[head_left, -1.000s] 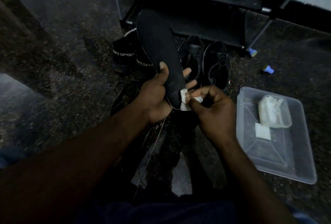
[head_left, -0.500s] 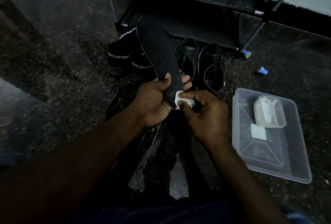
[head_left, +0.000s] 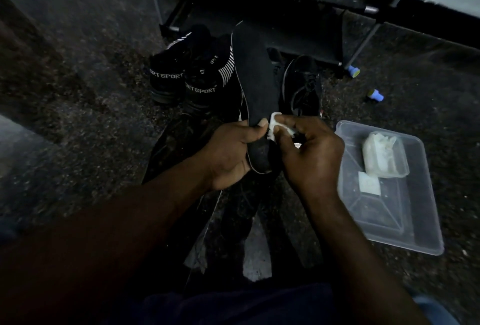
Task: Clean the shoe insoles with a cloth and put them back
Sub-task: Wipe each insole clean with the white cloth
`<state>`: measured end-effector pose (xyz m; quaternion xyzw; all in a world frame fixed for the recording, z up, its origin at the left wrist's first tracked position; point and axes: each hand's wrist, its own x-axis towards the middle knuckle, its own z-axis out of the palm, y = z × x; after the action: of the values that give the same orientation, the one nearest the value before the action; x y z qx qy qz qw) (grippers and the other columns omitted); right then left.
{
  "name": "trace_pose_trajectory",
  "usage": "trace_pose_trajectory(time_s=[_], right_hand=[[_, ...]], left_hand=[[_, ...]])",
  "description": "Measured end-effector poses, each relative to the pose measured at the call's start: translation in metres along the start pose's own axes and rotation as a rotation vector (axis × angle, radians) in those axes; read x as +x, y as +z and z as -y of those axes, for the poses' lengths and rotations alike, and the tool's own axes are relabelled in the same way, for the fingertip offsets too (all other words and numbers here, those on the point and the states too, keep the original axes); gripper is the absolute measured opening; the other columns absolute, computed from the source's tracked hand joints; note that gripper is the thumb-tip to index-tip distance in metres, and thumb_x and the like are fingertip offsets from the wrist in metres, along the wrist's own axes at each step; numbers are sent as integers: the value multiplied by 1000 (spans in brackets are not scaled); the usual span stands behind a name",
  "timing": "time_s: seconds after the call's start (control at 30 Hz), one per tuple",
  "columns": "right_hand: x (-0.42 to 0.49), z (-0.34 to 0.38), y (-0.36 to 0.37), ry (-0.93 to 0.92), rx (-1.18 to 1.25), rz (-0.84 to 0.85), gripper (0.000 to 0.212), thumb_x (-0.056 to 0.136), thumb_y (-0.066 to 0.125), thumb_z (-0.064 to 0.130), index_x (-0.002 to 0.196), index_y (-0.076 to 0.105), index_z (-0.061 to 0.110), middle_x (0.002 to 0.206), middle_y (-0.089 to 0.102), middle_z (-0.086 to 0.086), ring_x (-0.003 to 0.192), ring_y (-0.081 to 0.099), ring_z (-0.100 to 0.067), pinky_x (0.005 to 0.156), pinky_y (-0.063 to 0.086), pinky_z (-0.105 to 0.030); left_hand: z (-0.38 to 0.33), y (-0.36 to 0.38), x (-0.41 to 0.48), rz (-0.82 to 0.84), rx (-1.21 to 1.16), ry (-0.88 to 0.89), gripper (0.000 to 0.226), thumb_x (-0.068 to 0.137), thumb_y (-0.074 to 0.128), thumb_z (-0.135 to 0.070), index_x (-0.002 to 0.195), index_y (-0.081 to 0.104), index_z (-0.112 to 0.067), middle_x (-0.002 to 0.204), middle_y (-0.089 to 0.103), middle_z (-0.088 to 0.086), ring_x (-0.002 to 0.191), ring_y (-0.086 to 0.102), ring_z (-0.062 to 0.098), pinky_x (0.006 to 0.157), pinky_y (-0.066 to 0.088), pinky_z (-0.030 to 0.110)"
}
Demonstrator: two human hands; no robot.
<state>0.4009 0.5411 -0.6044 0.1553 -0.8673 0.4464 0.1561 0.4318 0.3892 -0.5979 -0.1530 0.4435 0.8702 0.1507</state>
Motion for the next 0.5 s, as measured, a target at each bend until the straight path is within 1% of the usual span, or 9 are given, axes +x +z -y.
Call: trace_pose_trajectory(time_s=[0.07, 0.13, 0.2, 0.27, 0.33, 0.4, 0.47, 0.5], right_hand=[[-1, -1, 2, 15, -8, 41, 22, 86, 73, 22, 107, 80, 26, 103, 75, 9, 93, 70, -12, 83, 58, -40], [-2, -2, 4, 36, -15, 94, 20, 84, 74, 23, 103, 80, 28, 102, 75, 9, 93, 70, -13, 83, 58, -42], [-4, -1, 4, 59, -7, 159, 20, 82, 76, 21, 99, 80, 30, 99, 75, 11, 93, 70, -12, 82, 58, -42], [-6, 1, 4, 79, 7, 210, 19, 81, 76, 19, 96, 79, 30, 96, 75, 13, 90, 70, -8, 81, 58, -39], [-7, 3, 4, 117, 28, 243, 18, 81, 78, 16, 95, 80, 28, 93, 76, 16, 87, 69, -2, 79, 58, -30], [-8, 6, 5, 156, 86, 260, 18, 82, 81, 13, 94, 80, 27, 93, 76, 18, 85, 70, 3, 79, 58, -23], [-12, 9, 8, 175, 163, 273, 17, 83, 83, 13, 95, 80, 25, 93, 77, 18, 87, 71, 4, 80, 60, -24], [-13, 11, 10, 175, 196, 277, 16, 84, 83, 13, 96, 80, 24, 94, 77, 17, 88, 72, 3, 81, 61, -26]], left_hand=[[-4, 1, 0, -5, -60, -3, 46, 110, 40, -27, 145, 52, 2, 140, 61, 21, 125, 62, 33, 110, 50, 45], [-10, 0, 3, -18, -141, -8, 52, 110, 38, -34, 148, 49, 0, 145, 60, 16, 132, 59, 28, 108, 52, 40], [-14, -5, 6, -30, -184, -3, 56, 110, 35, -40, 151, 45, -4, 151, 55, 14, 139, 53, 26, 109, 50, 39], [-16, -9, 8, -35, -195, -2, 59, 110, 31, -45, 151, 46, -5, 151, 54, 14, 140, 52, 27, 112, 46, 41], [-16, -10, 9, -27, -180, 1, 64, 109, 29, -50, 151, 46, -6, 150, 55, 14, 139, 53, 27, 114, 44, 44], [-13, -10, 9, -24, -183, 7, 65, 108, 28, -53, 151, 47, -8, 149, 57, 14, 136, 56, 26, 108, 51, 42], [-12, -12, 10, -28, -193, 4, 65, 108, 28, -54, 152, 46, -9, 149, 57, 12, 136, 57, 25, 98, 58, 38], [-11, -13, 10, -21, -192, -3, 67, 108, 28, -55, 153, 45, -8, 150, 56, 11, 137, 56, 25, 96, 59, 37]])
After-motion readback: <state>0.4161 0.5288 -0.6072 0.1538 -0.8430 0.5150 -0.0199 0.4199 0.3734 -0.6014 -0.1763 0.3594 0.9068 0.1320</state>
